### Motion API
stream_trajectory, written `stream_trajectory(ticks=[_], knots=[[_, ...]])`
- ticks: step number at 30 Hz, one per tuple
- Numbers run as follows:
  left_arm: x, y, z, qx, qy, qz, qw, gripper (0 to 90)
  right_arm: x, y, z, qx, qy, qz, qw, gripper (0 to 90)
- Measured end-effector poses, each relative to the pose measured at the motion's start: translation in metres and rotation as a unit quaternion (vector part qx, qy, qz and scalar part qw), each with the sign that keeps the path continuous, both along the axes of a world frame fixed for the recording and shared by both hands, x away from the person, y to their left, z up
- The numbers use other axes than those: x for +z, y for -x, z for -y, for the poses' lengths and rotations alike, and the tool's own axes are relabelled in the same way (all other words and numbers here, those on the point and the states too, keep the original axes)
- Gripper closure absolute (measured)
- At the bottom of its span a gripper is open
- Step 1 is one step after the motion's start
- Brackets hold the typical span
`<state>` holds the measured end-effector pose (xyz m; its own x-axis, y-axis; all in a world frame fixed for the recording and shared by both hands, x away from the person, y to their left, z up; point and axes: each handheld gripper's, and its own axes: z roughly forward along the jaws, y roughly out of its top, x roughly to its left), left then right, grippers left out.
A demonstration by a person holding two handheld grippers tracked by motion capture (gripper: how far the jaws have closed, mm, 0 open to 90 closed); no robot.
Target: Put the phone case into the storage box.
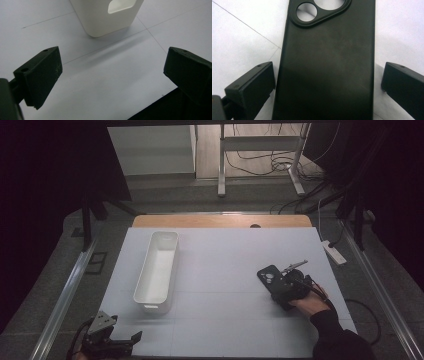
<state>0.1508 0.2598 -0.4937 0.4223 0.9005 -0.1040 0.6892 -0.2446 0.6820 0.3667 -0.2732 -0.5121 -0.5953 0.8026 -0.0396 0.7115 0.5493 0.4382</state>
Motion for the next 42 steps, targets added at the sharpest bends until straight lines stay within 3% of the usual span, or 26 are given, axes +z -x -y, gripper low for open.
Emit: stream_trajectory(ticks=[10, 16, 21, 25, 34, 42], knots=[[0.0, 0.0, -0.002, 0.0, 0.008, -0.001, 1.0, 1.6, 0.001, -0.001, -0.002, 0.002, 0.009, -0.009, 0.9999, 0.0], [0.001, -0.001, -0.001, -0.006, 0.005, -0.003, 1.0, 1.3, 0.007, -0.003, -0.003, 0.006, 0.02, -0.024, 0.9995, 12.3], [0.001, -0.001, -0.002, -0.012, 0.013, -0.003, 0.9998, 0.3, 0.008, -0.004, -0.003, 0.003, 0.023, -0.03, 0.9993, 14.1], [0.001, -0.001, -0.005, -0.014, 0.026, -0.004, 0.9996, 0.0, 0.009, -0.003, -0.003, 0.002, 0.02, -0.028, 0.9994, 14.9], [0.001, -0.002, -0.005, -0.032, 0.033, -0.011, 0.9989, 0.0, 0.011, -0.001, -0.001, -0.002, 0.019, -0.02, 0.9996, 15.6], [0.008, -0.003, -0.004, -0.032, 0.021, 0.005, 0.9993, 0.0, 0.019, 0.005, 0.002, 0.008, -0.006, -0.006, 0.9999, 15.6]])
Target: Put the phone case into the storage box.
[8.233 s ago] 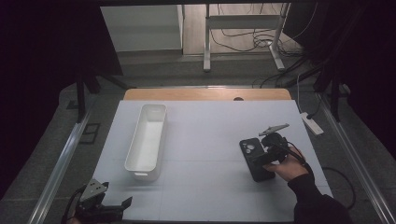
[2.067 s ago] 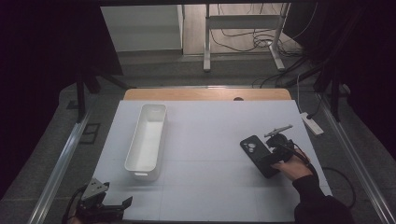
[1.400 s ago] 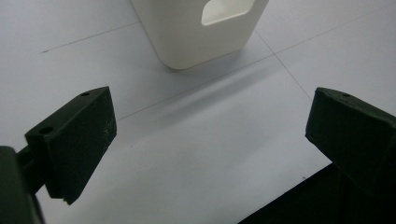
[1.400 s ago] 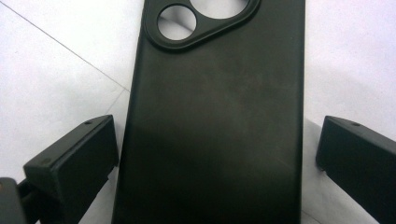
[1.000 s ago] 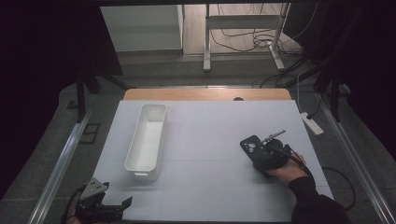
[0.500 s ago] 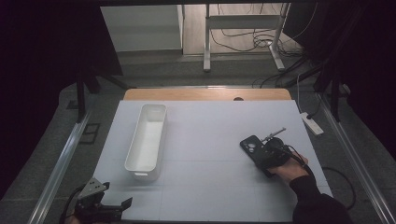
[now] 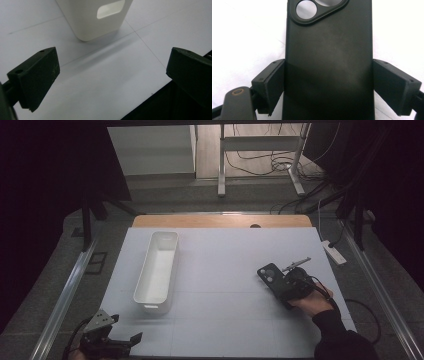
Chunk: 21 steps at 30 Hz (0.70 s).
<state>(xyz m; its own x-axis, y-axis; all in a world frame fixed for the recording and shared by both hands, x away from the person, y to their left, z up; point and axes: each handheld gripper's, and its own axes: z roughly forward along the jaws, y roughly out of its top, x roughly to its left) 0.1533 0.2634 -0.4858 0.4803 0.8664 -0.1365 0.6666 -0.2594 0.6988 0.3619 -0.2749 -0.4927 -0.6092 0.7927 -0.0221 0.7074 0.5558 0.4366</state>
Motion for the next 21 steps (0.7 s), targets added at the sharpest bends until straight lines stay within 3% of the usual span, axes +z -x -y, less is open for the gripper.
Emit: stream_trajectory(ticks=[6, 16, 21], knots=[[0.009, -0.002, -0.001, 0.001, 0.023, 0.014, 0.9996, 0.0, 0.008, 0.009, -0.001, 0.015, -0.02, 0.011, 0.9996, 15.6], [0.02, -0.011, 0.006, -0.01, 0.022, 0.036, 0.9991, 0.1, 0.019, 0.021, -0.003, 0.036, -0.05, 0.029, 0.9977, 15.6], [0.024, -0.018, 0.012, -0.021, 0.025, 0.037, 0.9988, 0.2, 0.024, 0.028, -0.004, 0.048, -0.06, 0.038, 0.9963, 15.6]])
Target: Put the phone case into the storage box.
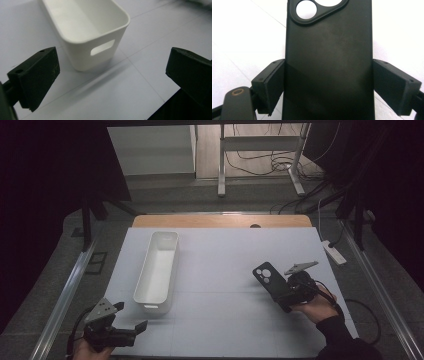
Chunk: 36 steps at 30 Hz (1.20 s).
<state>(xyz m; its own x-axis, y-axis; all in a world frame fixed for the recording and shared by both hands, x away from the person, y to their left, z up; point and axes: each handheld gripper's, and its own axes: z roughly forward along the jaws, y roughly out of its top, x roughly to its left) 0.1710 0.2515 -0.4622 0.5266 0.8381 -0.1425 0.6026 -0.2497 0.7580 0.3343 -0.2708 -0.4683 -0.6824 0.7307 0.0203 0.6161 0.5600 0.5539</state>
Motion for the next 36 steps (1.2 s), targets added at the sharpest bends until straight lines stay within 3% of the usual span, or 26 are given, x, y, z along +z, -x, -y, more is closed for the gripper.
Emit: stream_trajectory(ticks=[14, 21, 36], knots=[[0.007, -0.024, 0.016, -0.048, 0.008, 0.005, 0.9988, 0.1, 0.009, 0.015, 0.002, 0.025, -0.038, 0.006, 0.9989, 15.5], [0.01, -0.036, 0.028, -0.084, 0.0, 0.013, 0.9964, 0.1, 0.012, 0.023, -0.001, 0.04, -0.046, 0.013, 0.9981, 15.5], [0.012, -0.055, 0.048, -0.13, -0.003, 0.025, 0.9912, 0.0, 0.016, 0.036, -0.011, 0.069, -0.066, 0.015, 0.9953, 15.4]])
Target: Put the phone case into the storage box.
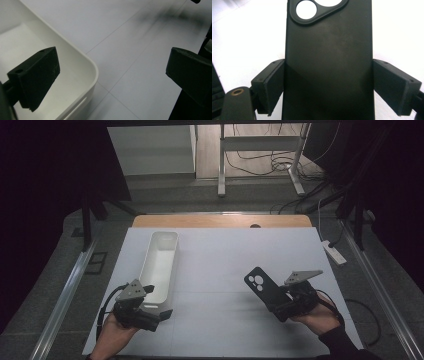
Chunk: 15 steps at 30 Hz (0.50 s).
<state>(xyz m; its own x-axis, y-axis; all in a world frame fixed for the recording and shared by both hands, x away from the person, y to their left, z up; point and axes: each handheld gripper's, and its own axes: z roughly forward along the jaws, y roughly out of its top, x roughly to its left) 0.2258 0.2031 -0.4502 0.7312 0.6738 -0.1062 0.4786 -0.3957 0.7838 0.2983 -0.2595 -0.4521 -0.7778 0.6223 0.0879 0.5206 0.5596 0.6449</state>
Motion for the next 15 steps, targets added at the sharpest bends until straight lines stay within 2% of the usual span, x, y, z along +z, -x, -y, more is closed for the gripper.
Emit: stream_trajectory(ticks=[10, 15], knots=[[0.003, -0.008, 0.012, -0.022, 0.004, 0.006, 0.9997, 0.0, 0.001, 0.007, -0.008, 0.021, -0.007, 0.004, 0.9997, 15.3], [0.004, -0.012, 0.021, -0.04, 0.015, 0.009, 0.999, 0.0, 0.002, 0.011, -0.012, 0.033, -0.013, 0.008, 0.9993, 15.3]])
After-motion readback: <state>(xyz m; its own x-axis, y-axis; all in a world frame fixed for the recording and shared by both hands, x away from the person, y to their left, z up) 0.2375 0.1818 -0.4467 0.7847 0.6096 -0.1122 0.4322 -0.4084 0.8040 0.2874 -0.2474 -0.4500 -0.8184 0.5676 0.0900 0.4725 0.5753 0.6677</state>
